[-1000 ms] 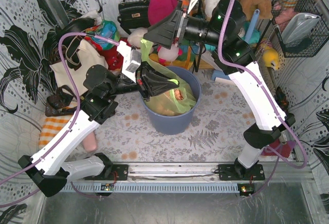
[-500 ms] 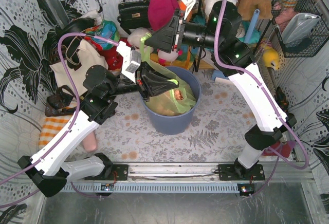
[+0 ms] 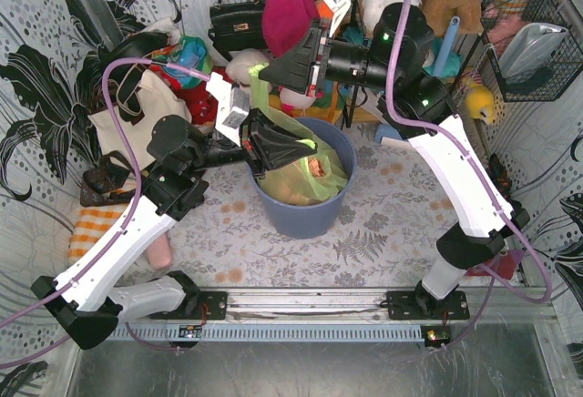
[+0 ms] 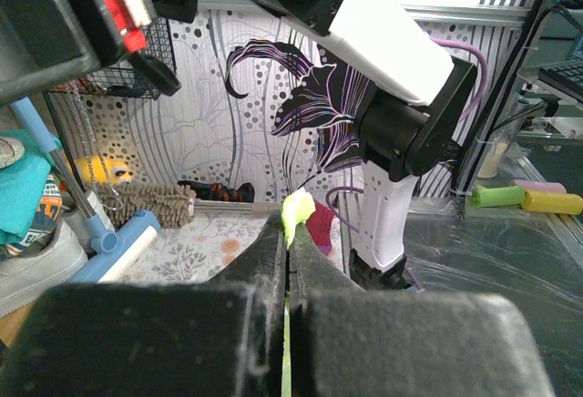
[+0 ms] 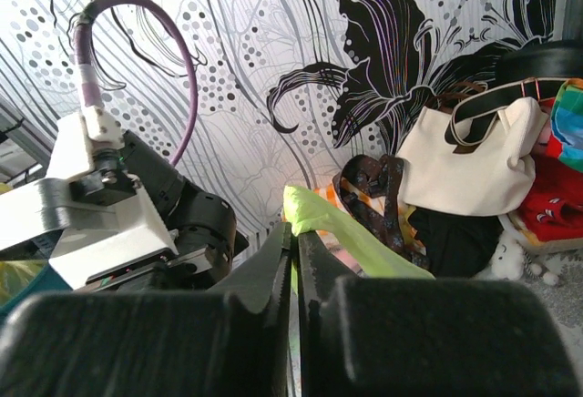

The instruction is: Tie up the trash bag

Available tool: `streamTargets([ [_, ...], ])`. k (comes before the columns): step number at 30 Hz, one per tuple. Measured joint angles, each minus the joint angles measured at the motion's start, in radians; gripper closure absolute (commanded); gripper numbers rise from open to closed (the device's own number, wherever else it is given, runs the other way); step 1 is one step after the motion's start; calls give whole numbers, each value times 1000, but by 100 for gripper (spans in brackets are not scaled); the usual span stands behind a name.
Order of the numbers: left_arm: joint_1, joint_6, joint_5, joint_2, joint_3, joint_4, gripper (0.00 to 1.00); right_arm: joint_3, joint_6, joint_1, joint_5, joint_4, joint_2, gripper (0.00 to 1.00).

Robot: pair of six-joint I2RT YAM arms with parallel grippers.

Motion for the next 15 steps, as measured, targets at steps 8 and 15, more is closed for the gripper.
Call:
streamTargets([
  [8,0,10,-11,0,0,-1,100,77,5,3,0,1,11,100],
  [15,0,27,-86,0,12,11,100,160,28,3,2,5,61,100],
])
